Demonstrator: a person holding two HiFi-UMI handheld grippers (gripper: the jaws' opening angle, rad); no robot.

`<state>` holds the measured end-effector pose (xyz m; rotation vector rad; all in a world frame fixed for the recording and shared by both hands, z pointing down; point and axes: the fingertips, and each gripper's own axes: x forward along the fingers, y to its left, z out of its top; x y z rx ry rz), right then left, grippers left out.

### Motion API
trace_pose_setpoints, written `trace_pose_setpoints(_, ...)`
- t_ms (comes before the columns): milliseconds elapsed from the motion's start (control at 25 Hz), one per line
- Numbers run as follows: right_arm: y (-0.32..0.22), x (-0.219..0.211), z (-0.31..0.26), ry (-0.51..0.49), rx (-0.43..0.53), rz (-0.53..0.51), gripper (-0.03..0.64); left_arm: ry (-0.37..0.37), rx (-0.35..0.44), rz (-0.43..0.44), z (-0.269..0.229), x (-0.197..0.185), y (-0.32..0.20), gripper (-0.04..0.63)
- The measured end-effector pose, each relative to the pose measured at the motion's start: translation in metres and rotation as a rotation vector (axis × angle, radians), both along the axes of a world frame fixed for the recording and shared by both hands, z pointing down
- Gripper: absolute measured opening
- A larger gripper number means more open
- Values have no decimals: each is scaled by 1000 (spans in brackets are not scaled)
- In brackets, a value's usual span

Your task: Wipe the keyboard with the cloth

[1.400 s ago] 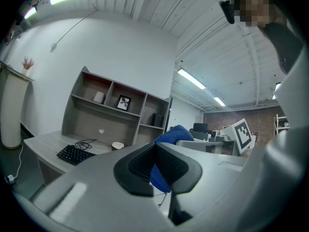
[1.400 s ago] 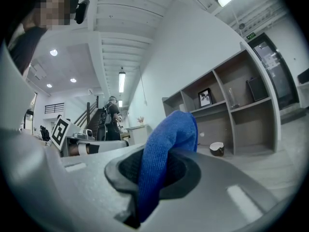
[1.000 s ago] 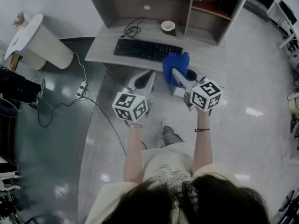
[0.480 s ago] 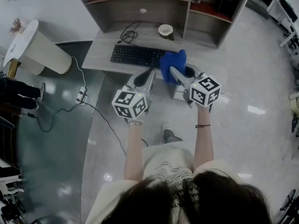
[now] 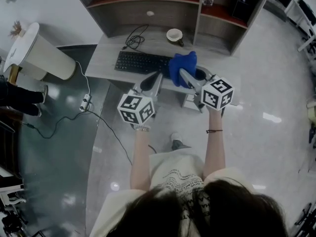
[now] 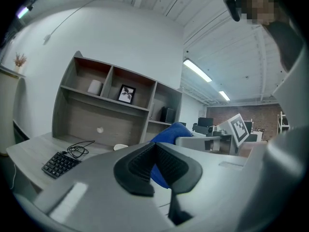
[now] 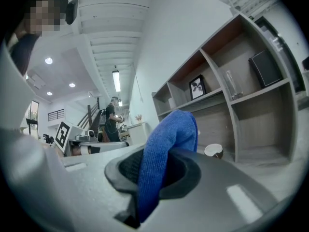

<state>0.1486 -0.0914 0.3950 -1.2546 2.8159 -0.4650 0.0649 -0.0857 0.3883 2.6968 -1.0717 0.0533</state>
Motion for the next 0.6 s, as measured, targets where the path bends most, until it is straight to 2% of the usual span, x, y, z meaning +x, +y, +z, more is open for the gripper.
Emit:
trace_pose_setpoints(200,-13,5,-3,10,4,-18,58,-17,-2,6,3,9,-12,5)
trace_pose_setpoints(600,-30,26,5,5,-20,29,58,-20,-28,68,12,30,-33,5)
